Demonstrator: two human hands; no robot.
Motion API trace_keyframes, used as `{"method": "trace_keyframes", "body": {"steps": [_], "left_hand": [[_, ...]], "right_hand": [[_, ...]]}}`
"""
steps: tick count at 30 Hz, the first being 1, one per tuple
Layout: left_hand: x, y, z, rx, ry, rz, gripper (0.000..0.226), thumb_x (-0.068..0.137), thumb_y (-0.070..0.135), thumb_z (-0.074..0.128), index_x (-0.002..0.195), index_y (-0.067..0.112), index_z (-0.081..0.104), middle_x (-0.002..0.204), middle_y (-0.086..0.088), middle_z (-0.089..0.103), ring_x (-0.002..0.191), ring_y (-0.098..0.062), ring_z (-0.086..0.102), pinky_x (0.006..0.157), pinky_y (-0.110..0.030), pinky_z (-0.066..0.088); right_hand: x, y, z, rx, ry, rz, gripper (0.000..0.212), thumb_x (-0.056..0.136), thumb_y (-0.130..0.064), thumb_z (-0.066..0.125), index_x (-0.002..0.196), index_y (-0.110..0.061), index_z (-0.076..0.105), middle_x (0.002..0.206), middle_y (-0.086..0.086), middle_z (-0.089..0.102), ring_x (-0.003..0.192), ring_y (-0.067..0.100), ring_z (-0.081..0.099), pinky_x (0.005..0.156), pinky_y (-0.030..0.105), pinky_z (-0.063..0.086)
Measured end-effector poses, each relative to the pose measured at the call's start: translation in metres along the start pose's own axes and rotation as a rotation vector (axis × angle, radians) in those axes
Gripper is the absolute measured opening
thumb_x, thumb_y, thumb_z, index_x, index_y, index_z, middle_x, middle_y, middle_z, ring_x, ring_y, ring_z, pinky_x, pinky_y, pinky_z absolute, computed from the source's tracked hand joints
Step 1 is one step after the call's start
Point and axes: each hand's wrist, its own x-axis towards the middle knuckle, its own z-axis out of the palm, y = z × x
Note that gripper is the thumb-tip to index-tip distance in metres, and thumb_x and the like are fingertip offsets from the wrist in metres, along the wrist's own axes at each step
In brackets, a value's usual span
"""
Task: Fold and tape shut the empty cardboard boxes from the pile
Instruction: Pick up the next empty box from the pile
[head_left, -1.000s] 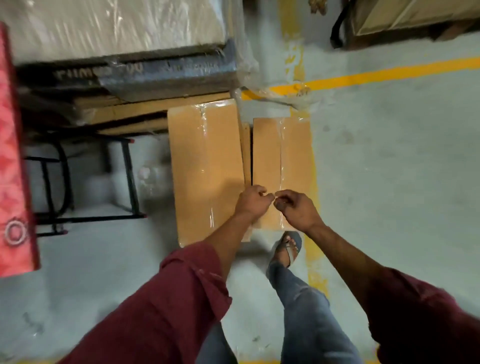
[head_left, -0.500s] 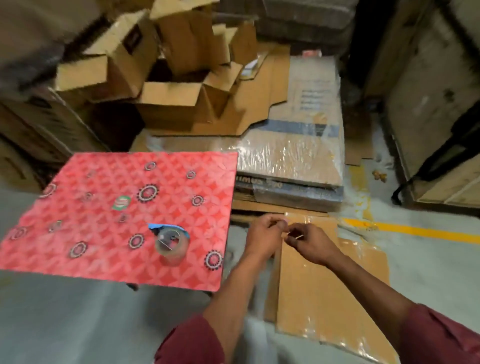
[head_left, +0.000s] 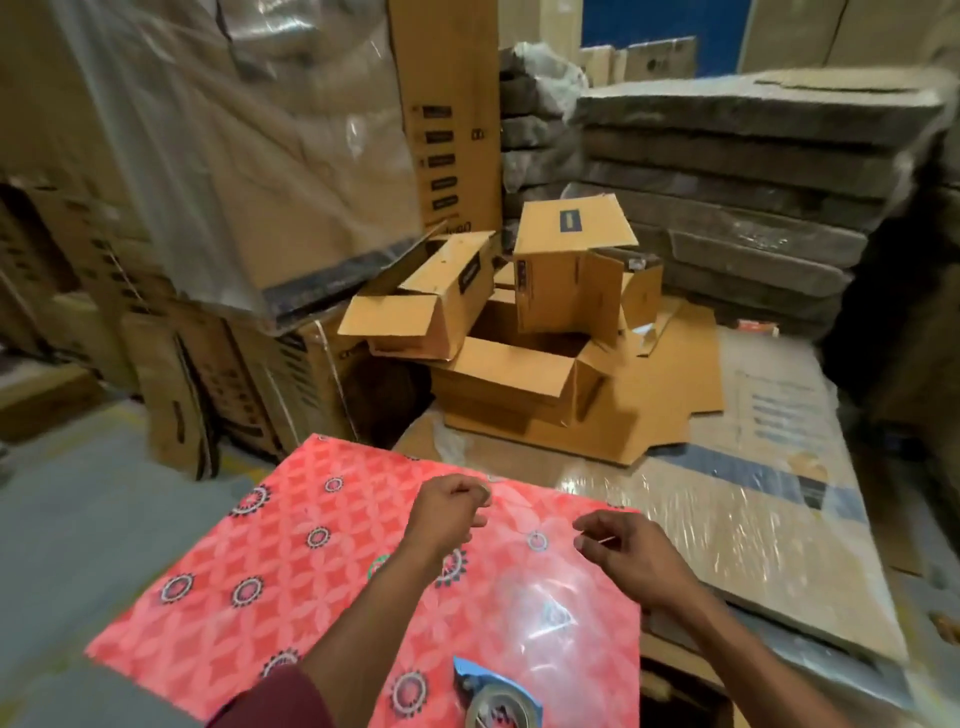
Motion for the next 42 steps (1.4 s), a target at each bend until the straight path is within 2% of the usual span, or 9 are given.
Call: {"method": "trace_keyframes", "body": {"steps": [3, 9, 13, 20, 24, 27, 32, 37, 42], "left_hand": [[0.039, 0.028, -0.031, -0.016, 0.075, 0.041, 0.014, 0.098, 0.011, 0.061, 0.101, 0.009, 0.073, 0.092, -0.008, 0.074, 0.065, -0.016, 0.065, 0.053, -0.024, 0.043], [0.126, 0.08, -0.098, -0.217, 0.152, -0.006, 0.016, 0.102, 0.018, 0.065, 0.106, 0.005, 0.073, 0.086, -0.008, 0.07, 0.068, -0.021, 0.061, 0.05, -0.027, 0.04], [0.22, 0.099, -0.139, -0.376, 0.193, -0.061, 0.019, 0.101, 0.027, 0.067, 0.108, 0.012, 0.075, 0.101, -0.006, 0.079, 0.084, -0.024, 0.071, 0.064, -0.032, 0.052], [0.403, 0.074, -0.175, -0.675, 0.159, -0.263, 0.039, 0.099, 0.031, 0.07, 0.13, 0.008, 0.065, 0.122, -0.011, 0.072, 0.102, -0.027, 0.07, 0.075, -0.038, 0.056], [0.481, 0.069, -0.188, -0.81, 0.22, -0.338, 0.069, 0.089, 0.039, 0.081, 0.144, 0.01, 0.05, 0.14, -0.018, 0.062, 0.125, -0.035, 0.063, 0.098, -0.048, 0.057], [0.516, 0.064, -0.189, -0.895, 0.11, -0.399, 0.08, 0.084, 0.047, 0.084, 0.146, 0.017, 0.043, 0.142, -0.02, 0.057, 0.132, -0.039, 0.057, 0.106, -0.055, 0.051], [0.545, 0.071, -0.189, -1.052, 0.092, -0.377, 0.048, 0.092, 0.029, 0.079, 0.126, 0.016, 0.048, 0.121, -0.016, 0.065, 0.109, -0.034, 0.064, 0.099, -0.051, 0.056], [0.528, 0.096, -0.196, -0.917, 0.212, -0.268, 0.033, 0.098, 0.011, 0.071, 0.123, 0.015, 0.05, 0.113, -0.014, 0.064, 0.096, -0.027, 0.067, 0.07, -0.035, 0.059], [0.459, 0.088, -0.234, -0.832, 0.208, -0.269, 0.03, 0.1, 0.006, 0.066, 0.122, 0.015, 0.049, 0.11, -0.014, 0.061, 0.093, -0.027, 0.063, 0.065, -0.033, 0.058]], "right_hand": [[0.059, -0.035, 0.002, 0.014, 0.043, -0.079, 0.003, 0.093, -0.026, 0.075, 0.095, -0.026, 0.076, 0.09, -0.012, 0.077, 0.081, -0.004, 0.069, 0.076, 0.021, 0.055], [0.166, -0.103, 0.022, 0.023, 0.017, -0.118, 0.016, 0.095, -0.033, 0.073, 0.109, -0.026, 0.077, 0.098, -0.015, 0.077, 0.09, -0.002, 0.069, 0.085, 0.03, 0.059], [0.24, -0.156, 0.045, 0.017, 0.04, -0.161, 0.023, 0.097, -0.033, 0.071, 0.118, -0.027, 0.074, 0.114, -0.015, 0.074, 0.103, -0.001, 0.066, 0.09, 0.021, 0.054], [0.37, -0.211, 0.116, 0.082, 0.114, -0.061, 0.023, 0.097, -0.029, 0.069, 0.118, -0.022, 0.076, 0.11, -0.01, 0.076, 0.1, 0.0, 0.069, 0.092, 0.024, 0.057], [0.419, -0.219, 0.138, 0.078, 0.142, -0.027, 0.018, 0.098, -0.029, 0.068, 0.113, -0.023, 0.076, 0.102, -0.009, 0.076, 0.094, 0.002, 0.069, 0.081, 0.02, 0.055], [0.439, -0.22, 0.147, 0.032, 0.188, -0.018, 0.018, 0.098, -0.031, 0.069, 0.112, -0.024, 0.076, 0.1, -0.011, 0.075, 0.091, 0.0, 0.067, 0.074, 0.015, 0.048], [0.45, -0.221, 0.155, -0.02, 0.201, 0.008, 0.018, 0.097, -0.031, 0.069, 0.113, -0.027, 0.077, 0.099, -0.016, 0.073, 0.089, -0.006, 0.065, 0.067, 0.008, 0.044], [0.439, -0.224, 0.154, -0.055, 0.214, 0.031, 0.017, 0.099, -0.031, 0.069, 0.115, -0.031, 0.074, 0.099, -0.018, 0.071, 0.092, -0.003, 0.065, 0.067, 0.009, 0.046], [0.419, -0.246, 0.152, -0.074, 0.274, 0.04, 0.026, 0.099, -0.032, 0.069, 0.125, -0.029, 0.072, 0.114, -0.009, 0.072, 0.098, 0.001, 0.065, 0.086, 0.029, 0.057]]}}
